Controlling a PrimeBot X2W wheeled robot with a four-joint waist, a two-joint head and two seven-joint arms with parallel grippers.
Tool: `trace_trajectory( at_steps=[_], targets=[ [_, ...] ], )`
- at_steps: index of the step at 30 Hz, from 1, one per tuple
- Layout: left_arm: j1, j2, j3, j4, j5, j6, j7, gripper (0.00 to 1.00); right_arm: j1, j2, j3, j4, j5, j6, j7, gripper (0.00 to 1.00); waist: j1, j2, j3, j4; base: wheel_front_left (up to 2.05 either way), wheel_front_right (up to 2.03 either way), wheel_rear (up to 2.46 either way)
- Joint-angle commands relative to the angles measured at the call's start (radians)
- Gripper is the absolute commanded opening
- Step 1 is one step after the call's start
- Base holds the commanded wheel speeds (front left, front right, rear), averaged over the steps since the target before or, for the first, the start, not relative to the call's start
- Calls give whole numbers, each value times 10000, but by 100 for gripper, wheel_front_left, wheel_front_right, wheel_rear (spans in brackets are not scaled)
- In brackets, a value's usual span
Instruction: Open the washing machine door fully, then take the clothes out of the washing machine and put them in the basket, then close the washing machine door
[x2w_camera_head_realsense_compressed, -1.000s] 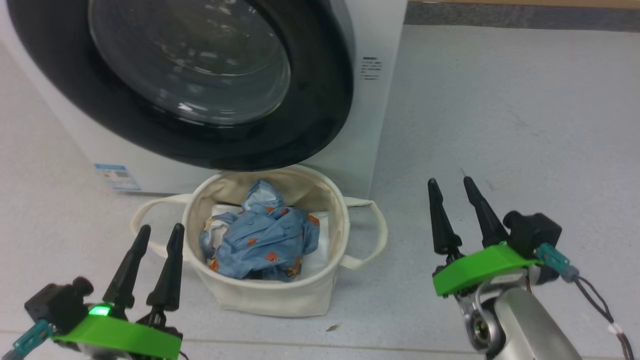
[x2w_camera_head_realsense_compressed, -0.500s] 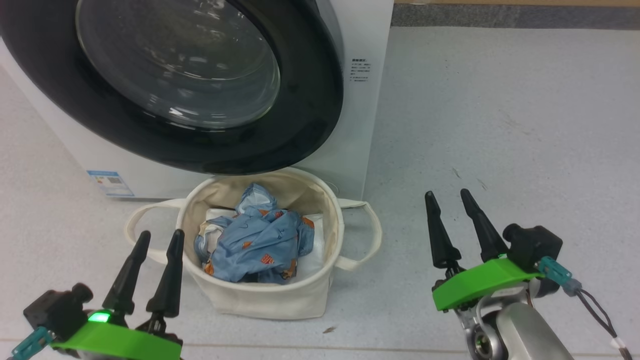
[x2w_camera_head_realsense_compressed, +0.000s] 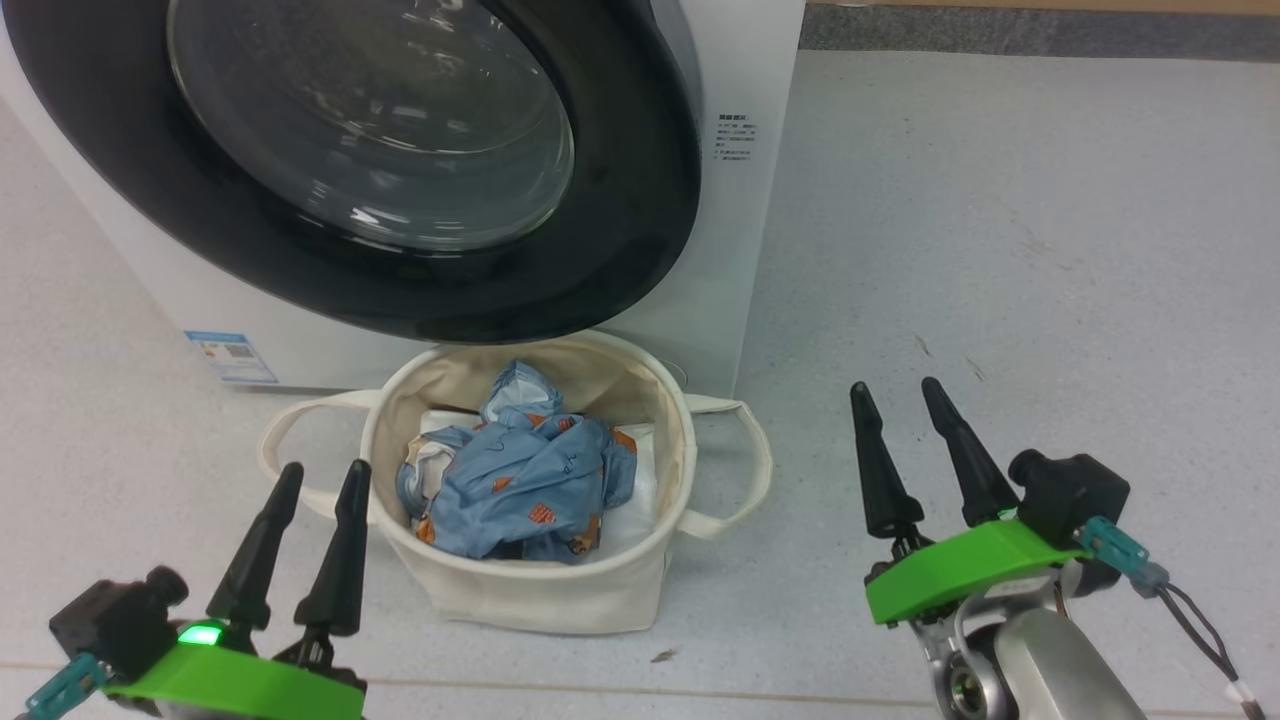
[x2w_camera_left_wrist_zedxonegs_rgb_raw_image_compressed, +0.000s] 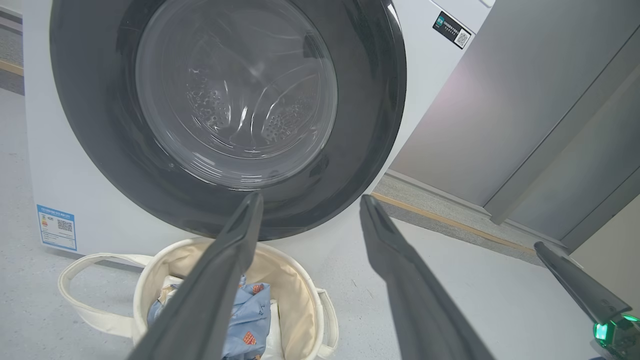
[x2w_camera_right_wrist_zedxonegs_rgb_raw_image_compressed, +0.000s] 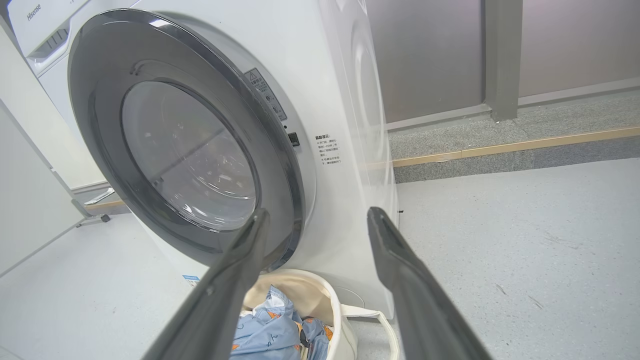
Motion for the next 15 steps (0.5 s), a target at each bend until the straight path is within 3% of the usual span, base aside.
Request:
trace_trajectory(
  at_steps=[1,15],
  targets=[
    [-383,314,378,-275,-25,40,-14,100,-140,114,198,-409,5,25,56,100,0,0,8,-8,0,0,0],
    [-404,312,322,-220,-40,48,-66,100,-147,115,202,-394,2,25,53,100,0,0,30,6,0,0,0]
  ],
)
